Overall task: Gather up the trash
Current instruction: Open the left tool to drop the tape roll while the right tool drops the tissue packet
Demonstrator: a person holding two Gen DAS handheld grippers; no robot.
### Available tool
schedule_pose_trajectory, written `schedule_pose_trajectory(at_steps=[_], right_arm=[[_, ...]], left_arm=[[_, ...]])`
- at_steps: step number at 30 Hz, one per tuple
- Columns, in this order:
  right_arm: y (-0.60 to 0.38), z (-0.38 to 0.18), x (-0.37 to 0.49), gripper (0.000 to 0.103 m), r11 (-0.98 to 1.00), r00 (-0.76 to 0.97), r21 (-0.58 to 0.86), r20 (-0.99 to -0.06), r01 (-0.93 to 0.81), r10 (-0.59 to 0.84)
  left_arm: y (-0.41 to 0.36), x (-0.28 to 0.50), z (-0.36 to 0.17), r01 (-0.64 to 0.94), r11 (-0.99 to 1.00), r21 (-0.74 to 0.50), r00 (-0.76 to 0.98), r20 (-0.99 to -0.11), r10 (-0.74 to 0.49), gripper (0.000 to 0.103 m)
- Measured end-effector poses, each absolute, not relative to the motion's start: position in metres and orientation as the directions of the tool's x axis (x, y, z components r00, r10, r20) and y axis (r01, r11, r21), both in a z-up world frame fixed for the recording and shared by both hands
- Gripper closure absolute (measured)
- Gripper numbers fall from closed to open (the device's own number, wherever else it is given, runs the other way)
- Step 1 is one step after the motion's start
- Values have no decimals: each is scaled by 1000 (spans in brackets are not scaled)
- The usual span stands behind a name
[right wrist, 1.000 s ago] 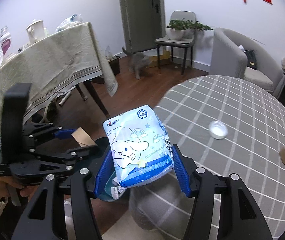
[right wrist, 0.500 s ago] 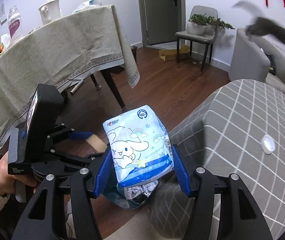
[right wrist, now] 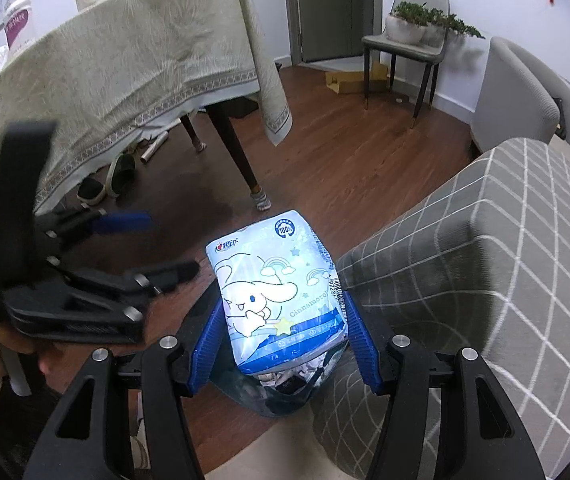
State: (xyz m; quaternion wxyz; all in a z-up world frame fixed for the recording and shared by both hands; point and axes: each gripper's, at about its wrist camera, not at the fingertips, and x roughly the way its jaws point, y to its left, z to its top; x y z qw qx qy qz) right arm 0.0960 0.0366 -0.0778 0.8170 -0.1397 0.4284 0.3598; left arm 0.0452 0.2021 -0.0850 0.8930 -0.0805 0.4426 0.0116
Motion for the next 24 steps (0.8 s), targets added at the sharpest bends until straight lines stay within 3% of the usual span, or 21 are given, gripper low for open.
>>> schedule_pose_trajectory(at_steps=[13, 24], right_arm=[[63, -114, 104, 44, 708, 314, 82, -856, -702, 411], [85, -156, 107, 44, 705, 263, 54, -905, -707, 334]], left_arm=[[223, 28, -49, -94, 979, -179, 729, -682, -55, 17], [227, 19, -30, -50, 978, -201, 772, -629, -90, 30]])
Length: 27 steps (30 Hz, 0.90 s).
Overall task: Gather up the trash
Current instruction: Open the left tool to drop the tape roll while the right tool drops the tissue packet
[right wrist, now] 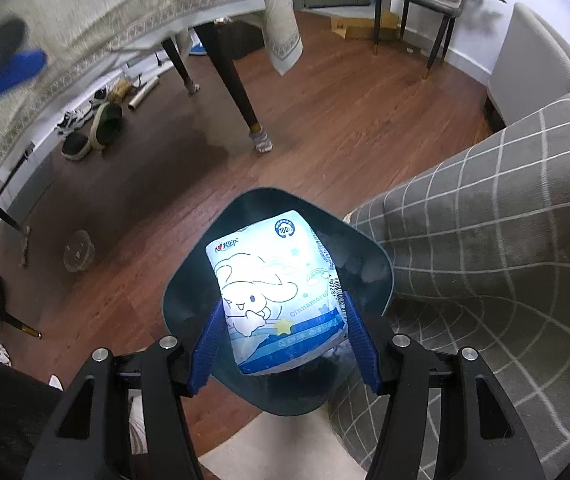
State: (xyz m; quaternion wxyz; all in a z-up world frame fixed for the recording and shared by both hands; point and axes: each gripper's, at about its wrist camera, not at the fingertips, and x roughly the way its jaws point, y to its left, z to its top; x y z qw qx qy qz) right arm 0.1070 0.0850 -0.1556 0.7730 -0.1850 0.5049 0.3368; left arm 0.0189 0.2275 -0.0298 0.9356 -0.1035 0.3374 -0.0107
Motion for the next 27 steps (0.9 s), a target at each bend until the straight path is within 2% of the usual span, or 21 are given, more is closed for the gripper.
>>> schedule_pose_trajectory(at_steps=[5, 6, 7, 9, 18, 27], right_arm=[[89, -169, 107, 43, 708, 255, 38, -918, -705, 303], [89, -171, 107, 39, 710, 256, 35, -919, -703, 299], [90, -172, 107, 29, 712, 258, 32, -920, -702, 295], [88, -173, 108, 16, 723, 268, 25, -919, -691, 288], [82, -159, 103, 16, 718, 284, 43, -901, -695, 329], [77, -115, 87, 16, 669, 325, 63, -838, -740, 438]], left_arm=[[225, 13, -19, -19, 981, -195, 792, -601, -105, 43], [225, 13, -17, -15, 981, -193, 796, -597, -105, 45], [224, 11, -15, -9, 981, -193, 801, -589, -108, 45], [224, 10, -10, 0, 980, -199, 809, -576, -117, 46], [219, 5, 1, 15, 980, -200, 831, -542, -124, 46], [208, 5, 14, 18, 983, -184, 847, -519, -113, 46]])
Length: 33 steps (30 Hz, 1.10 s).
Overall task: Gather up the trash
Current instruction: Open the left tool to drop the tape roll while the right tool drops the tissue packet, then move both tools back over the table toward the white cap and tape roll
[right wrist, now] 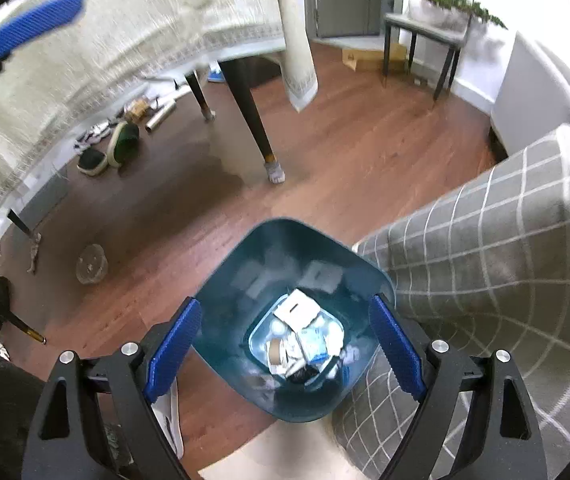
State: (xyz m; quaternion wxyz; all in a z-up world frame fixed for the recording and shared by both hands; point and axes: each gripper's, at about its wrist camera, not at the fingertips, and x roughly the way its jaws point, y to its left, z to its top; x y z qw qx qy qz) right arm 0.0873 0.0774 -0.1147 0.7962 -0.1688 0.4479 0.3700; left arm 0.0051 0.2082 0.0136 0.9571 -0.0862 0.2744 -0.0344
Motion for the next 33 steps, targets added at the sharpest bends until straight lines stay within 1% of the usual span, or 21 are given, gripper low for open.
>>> schedule_pose_trajectory(at_steps=[4, 9, 18, 33], right_arm=[[66, -91, 83, 16, 663, 355, 65, -803, -745, 478], [46, -69, 83, 16, 664, 394, 71, -757, -744, 522], [-2, -45, 87, 16, 703, 472, 63, -699, -708, 537], [-84, -36, 95, 16, 781, 553, 51, -678, -623, 485]], left_arm=[[203, 6, 19, 19, 983, -182, 854, -509, -110, 46], [196, 9, 27, 29, 978, -208, 860, -494, -131, 46], [159, 23, 30, 59, 980, -189, 854, -499, -147, 43], [93, 48, 18, 129, 979, -158, 831, -522, -194, 31]])
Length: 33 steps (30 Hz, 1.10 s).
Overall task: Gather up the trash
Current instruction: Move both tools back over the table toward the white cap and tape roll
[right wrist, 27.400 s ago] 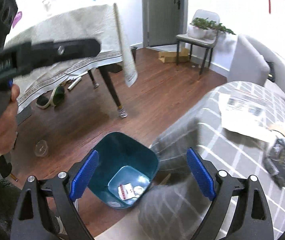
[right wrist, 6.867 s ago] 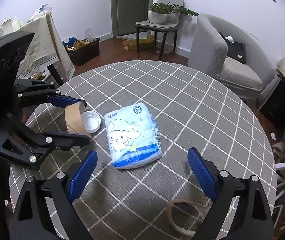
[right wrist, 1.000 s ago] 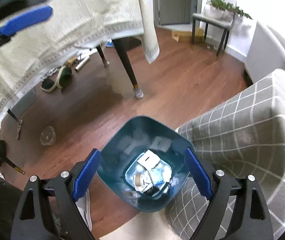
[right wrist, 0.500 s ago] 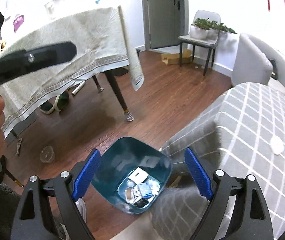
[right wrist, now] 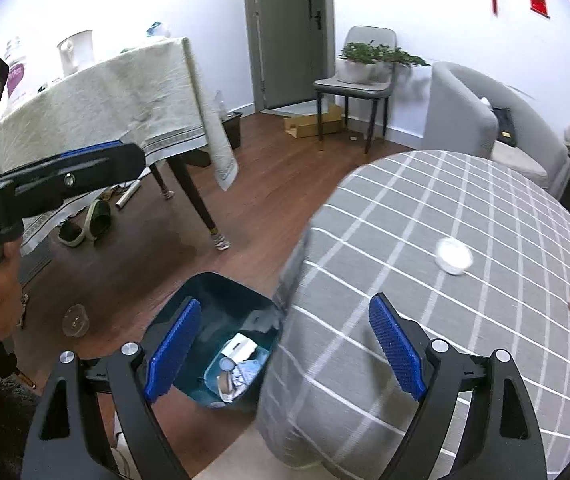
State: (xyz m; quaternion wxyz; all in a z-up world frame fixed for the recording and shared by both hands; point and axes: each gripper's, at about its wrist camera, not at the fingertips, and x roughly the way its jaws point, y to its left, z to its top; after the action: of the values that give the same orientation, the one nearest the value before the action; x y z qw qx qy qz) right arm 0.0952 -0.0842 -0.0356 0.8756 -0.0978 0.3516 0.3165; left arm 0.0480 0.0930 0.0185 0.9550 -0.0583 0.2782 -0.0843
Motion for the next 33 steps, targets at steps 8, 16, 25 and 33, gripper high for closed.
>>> schedule_pose_trajectory(at_steps=[8, 16, 25, 33], right_arm=[[-123, -33, 101, 16, 813, 585, 52, -669, -579, 459], [-159, -29, 120, 16, 846, 616, 55, -661, -531, 429], [-197, -25, 152, 16, 891, 656, 54, -657, -452, 372], [-228, -28, 177, 19, 929, 677, 41, -674, -367, 297]], left_arm=[[64, 59, 11, 156, 978, -141, 818, -536, -208, 27], [35, 81, 2, 186, 972, -146, 803, -548, -236, 24], [2, 108, -15, 244, 960, -139, 770, -574, -279, 22], [-23, 131, -30, 299, 945, -128, 736, -599, -314, 21]])
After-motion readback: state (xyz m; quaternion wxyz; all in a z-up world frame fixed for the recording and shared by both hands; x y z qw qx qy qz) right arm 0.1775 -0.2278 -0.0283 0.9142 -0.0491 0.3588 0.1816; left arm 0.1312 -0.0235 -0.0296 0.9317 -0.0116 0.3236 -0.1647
